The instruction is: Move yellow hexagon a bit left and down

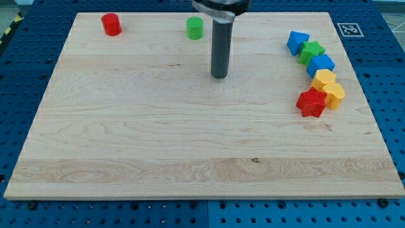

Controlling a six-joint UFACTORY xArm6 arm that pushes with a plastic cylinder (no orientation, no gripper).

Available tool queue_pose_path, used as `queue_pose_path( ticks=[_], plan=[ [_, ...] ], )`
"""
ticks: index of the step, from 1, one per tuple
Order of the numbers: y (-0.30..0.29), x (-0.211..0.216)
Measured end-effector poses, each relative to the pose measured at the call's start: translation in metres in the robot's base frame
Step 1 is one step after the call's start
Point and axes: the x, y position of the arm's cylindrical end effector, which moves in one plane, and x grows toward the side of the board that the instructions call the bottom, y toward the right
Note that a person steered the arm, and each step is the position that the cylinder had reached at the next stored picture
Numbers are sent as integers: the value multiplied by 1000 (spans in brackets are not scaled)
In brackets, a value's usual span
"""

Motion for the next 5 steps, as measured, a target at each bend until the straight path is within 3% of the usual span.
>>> queue_pose_path(
  ticks=[1, 2, 3, 5],
  plan=[
    [-15, 71],
    [15, 152],
    [118, 202],
    [322, 178]
  ],
)
